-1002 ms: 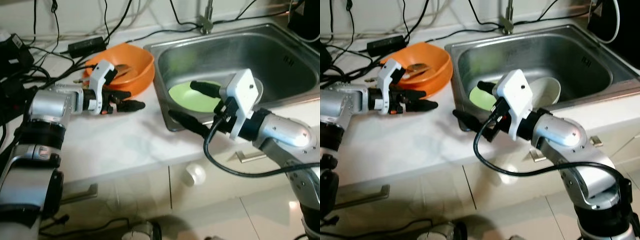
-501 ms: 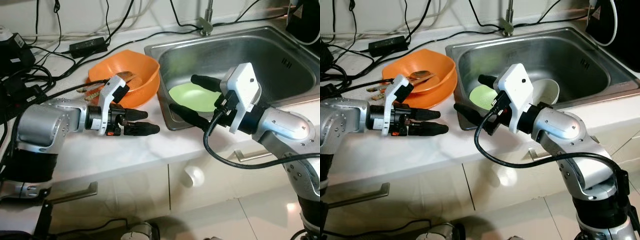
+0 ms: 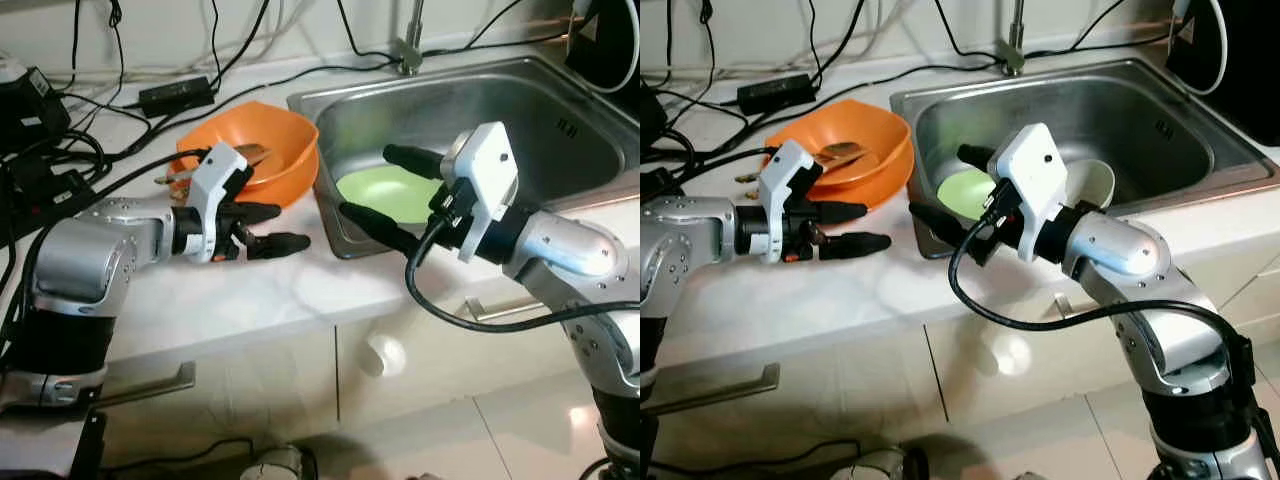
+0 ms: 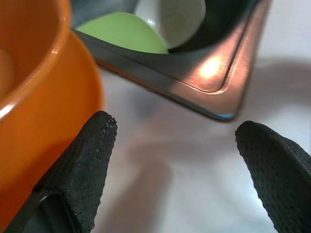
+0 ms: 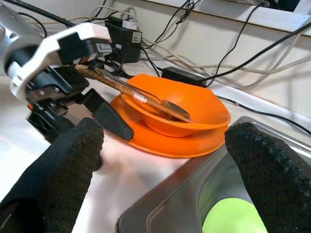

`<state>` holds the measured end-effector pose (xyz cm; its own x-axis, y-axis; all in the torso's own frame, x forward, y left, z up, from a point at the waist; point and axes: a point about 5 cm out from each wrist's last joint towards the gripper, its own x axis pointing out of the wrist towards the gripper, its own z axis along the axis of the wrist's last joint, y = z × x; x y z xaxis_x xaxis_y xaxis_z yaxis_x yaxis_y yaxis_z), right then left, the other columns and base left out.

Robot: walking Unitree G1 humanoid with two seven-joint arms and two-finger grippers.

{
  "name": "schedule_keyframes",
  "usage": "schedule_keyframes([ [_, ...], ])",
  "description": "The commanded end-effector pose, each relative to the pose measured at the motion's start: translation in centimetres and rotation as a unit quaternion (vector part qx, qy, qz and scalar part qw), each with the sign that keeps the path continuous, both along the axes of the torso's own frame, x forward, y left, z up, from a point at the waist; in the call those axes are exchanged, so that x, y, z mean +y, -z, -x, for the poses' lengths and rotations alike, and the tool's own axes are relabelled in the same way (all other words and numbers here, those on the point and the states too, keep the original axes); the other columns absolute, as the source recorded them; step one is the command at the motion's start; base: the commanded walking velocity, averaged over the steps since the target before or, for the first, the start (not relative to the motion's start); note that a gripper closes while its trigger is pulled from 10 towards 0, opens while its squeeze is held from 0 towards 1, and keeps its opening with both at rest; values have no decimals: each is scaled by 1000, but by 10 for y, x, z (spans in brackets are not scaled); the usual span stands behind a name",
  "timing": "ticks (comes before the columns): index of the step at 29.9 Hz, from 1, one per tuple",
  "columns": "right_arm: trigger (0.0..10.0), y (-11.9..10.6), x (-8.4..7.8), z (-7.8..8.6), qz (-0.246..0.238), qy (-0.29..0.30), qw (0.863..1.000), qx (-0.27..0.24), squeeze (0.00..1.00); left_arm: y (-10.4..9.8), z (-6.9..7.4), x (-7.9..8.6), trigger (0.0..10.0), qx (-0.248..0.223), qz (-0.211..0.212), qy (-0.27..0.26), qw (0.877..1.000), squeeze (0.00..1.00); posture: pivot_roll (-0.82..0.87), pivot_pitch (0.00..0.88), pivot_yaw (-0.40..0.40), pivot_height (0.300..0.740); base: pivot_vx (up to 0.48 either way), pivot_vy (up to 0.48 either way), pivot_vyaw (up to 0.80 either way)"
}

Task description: Kitchen organization

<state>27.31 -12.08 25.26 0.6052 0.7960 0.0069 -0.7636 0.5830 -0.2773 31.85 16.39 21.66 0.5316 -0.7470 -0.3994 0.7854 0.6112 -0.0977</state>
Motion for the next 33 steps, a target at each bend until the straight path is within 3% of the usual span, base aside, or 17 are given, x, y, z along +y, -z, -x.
schedule_keyframes([
  [1,10000,-3,5,2,1,-13,1000,-9,0,-5,-8,3,10000,-19,6,-24,1000,0,58,48,98,740,0,0,0],
  [10,10000,-2,3,3,0,-6,1000,-11,0,2,-19,1,10000,-21,16,-41,999,0,49,54,104,740,0,0,0],
  [24,10000,-4,1,6,2,1,1000,-13,0,32,-50,14,10000,-17,9,-118,993,0,14,60,109,740,0,0,0],
  [31,10000,-5,0,7,3,1,1000,-14,0,49,-49,7,10000,25,-8,-74,997,0,11,60,109,740,0,0,0],
  [33,10000,-5,0,7,4,1,1000,-15,0,53,-43,1,10000,46,-8,-36,998,0,8,59,110,740,0,0,0],
])
